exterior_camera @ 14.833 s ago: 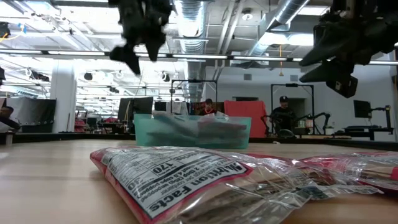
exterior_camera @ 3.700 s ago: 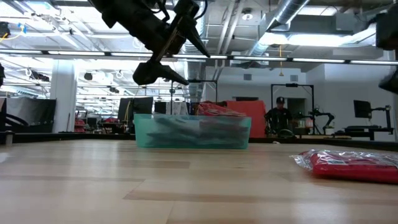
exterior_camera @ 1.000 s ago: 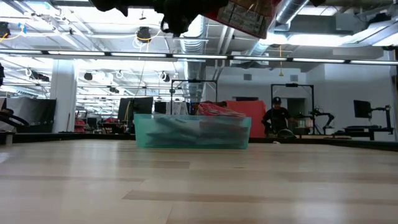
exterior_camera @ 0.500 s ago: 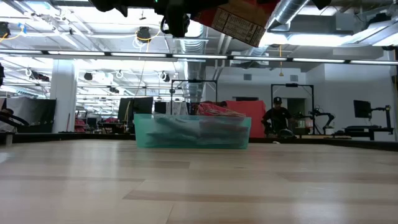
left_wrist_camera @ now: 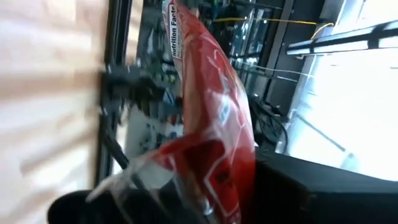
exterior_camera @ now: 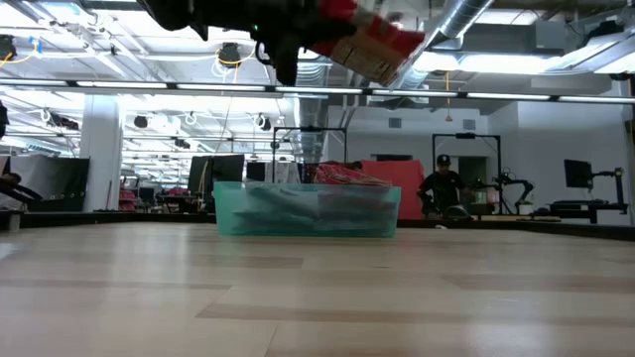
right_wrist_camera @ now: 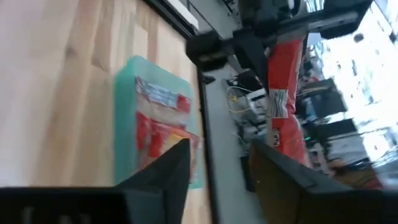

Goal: Sort popcorn bags into baskets
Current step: Put the red popcorn bag into the blue bin

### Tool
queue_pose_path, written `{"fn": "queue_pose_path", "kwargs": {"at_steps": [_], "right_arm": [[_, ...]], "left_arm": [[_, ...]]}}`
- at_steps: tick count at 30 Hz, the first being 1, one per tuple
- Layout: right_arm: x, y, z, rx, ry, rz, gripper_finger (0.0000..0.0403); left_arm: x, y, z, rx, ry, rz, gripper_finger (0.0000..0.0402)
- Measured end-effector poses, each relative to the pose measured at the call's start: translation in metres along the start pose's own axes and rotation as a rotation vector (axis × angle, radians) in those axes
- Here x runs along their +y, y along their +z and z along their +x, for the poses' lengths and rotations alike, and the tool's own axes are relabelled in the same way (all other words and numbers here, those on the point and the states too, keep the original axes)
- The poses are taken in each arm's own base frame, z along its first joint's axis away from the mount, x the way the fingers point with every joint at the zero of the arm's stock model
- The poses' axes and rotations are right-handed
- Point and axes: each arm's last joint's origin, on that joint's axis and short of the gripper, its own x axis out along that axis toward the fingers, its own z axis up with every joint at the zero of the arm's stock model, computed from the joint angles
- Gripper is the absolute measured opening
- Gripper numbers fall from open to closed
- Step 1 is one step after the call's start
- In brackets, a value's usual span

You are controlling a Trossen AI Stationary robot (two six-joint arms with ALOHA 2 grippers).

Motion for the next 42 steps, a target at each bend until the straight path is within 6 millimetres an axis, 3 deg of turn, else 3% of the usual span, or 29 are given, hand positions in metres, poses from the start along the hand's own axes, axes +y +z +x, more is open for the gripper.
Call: {"fn": "queue_pose_path", "kwargs": {"at_steps": [5,10,18,27,36,42], "right_arm": [[0.005,-0.006,-0.009,0.009,0.022,0.195,0.0227],[0.009,-0.016,-0.015,0.067,0.109,0.344,0.0239],[0.012,-0.031,-0.019,0.178,0.163,0.439,0.0230],[0.015,-0.035,-0.018,0.191,0.156,0.471,0.0214],[0.015,-0.035,-0.018,0.196,0.156,0.500,0.0205],[0.015,-0.035,-0.018,0.197,0.158,0.501,0.0199]], "left_arm": [[0.004,0.018,-0.003,-0.155,0.080,0.178,0.0009],[0.006,0.025,-0.015,-0.438,0.211,0.333,0.0006],[0.039,-0.002,-0.045,-0.827,0.234,0.336,0.0013],[0.085,-0.037,-0.047,-0.989,0.157,0.233,0.0015],[0.126,-0.043,-0.030,-1.012,0.137,0.138,0.0015],[0.140,-0.041,-0.021,-1.009,0.125,0.055,0.0016]]}}
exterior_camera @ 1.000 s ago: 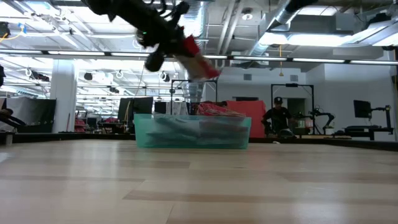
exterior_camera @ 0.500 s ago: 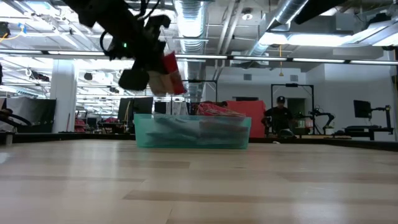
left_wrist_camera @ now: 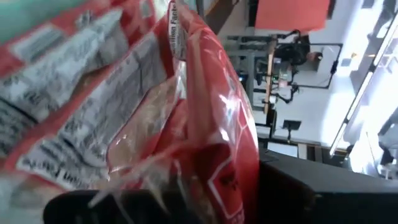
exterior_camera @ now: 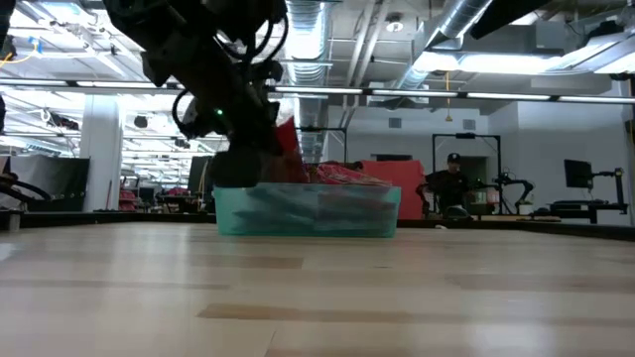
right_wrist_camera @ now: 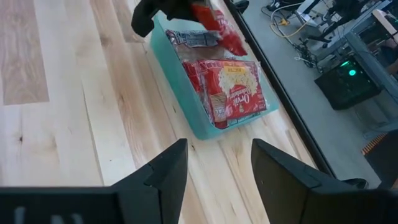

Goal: Sort popcorn bags into baskets
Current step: Put the red popcorn bag into the blue bin

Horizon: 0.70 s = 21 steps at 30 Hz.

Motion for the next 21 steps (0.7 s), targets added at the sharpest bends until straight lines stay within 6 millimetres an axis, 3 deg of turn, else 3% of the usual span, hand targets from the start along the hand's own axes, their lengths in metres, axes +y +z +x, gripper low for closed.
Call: {"fn": "queue_pose_path", "kwargs": {"at_steps": [6,10,21], "right_arm": [[0.000,0.000,0.000,0.005,0.008,0.001,0.0194],[0.001,-0.001,-0.001,0.012,0.018,0.005,0.0193],[0.002,-0.001,-0.003,0.013,0.031,0.045,0.0199]], "left_arm": [[0.003,-0.001,0.010,0.063,0.078,-0.053,0.0019],[0.001,-0.002,0.013,0.081,0.083,-0.020,0.0042],[-0.001,-0.005,0.012,0.157,0.102,0.057,0.0204]]}}
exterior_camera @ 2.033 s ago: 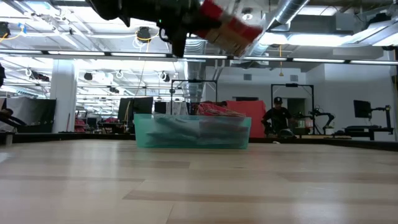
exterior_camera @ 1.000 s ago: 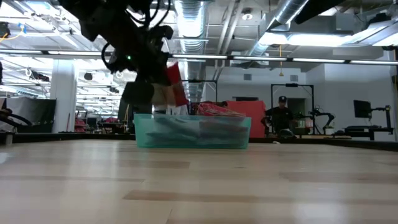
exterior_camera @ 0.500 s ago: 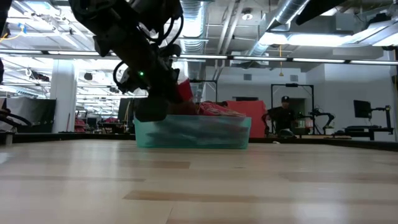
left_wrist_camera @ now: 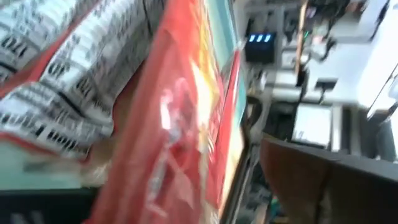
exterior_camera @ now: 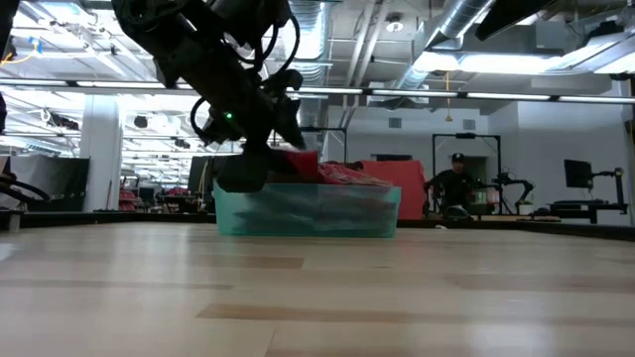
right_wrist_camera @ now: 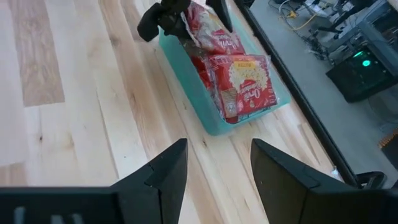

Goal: Sort popcorn bags into baskets
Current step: Put the red popcorn bag into the blue bin

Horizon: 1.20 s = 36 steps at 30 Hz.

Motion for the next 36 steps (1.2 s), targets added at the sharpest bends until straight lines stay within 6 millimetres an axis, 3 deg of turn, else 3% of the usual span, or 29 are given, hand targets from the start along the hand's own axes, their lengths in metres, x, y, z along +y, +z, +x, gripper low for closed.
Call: {"fn": "queue_pose_path", "kwargs": {"at_steps": [5,10,16,22,36], "right_arm": [[0.001,-0.001,-0.001,0.010,0.019,0.001,0.0192],[0.002,0.000,-0.002,0.003,0.027,0.013,0.0187],[0.003,0.001,-0.001,-0.001,0.029,0.021,0.0191],[0.002,0.001,-0.001,-0.001,0.028,0.024,0.0188],[0.004,0.002,-0.002,-0.012,0.041,0.088,0.0181]], "left_arm": [[-0.010,0.001,-0.006,0.061,0.015,0.058,0.0274],[-0.025,0.008,-0.010,0.058,0.006,0.099,0.0310],[-0.039,0.017,-0.015,0.077,0.024,0.155,0.0316],[-0.037,0.014,-0.011,0.308,0.136,0.135,0.0316],[-0.044,0.015,-0.014,0.387,0.150,0.131,0.0316]]}}
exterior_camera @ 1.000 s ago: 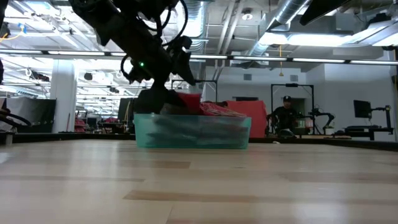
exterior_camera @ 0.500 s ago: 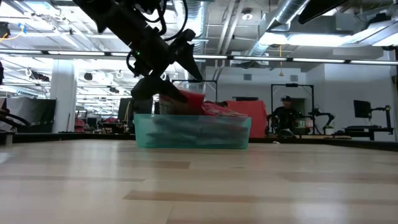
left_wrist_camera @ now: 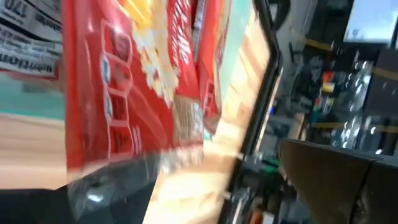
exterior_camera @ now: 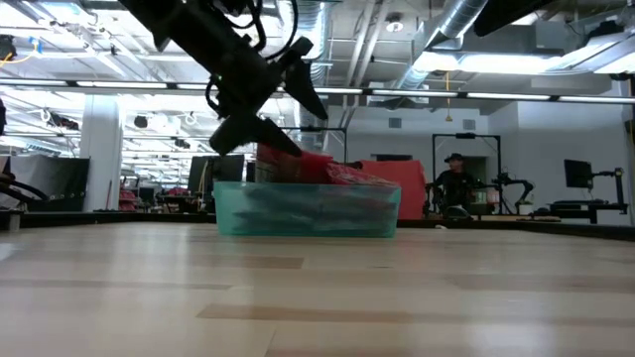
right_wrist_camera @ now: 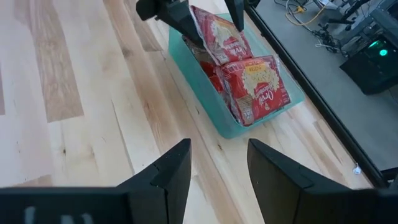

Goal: Sort popcorn bags into baskets
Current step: Put the red popcorn bag into the blue bin, then return to Home Position

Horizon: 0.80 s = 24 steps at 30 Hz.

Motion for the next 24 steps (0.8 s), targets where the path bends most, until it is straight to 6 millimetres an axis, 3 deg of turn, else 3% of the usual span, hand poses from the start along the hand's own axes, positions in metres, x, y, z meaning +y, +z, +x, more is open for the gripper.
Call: {"fn": "queue_pose_path", "kwargs": {"at_steps": [14,24], "right_arm": [[0.003,0.002,-0.001,-0.020,0.020,0.027,0.0170],[0.004,0.009,0.004,-0.046,0.029,0.028,0.0175]], "left_arm": [[-0.012,0.017,-0.041,-0.035,0.109,0.186,0.0316],[-0.023,0.004,-0.042,0.100,-0.012,0.293,0.0316]]}}
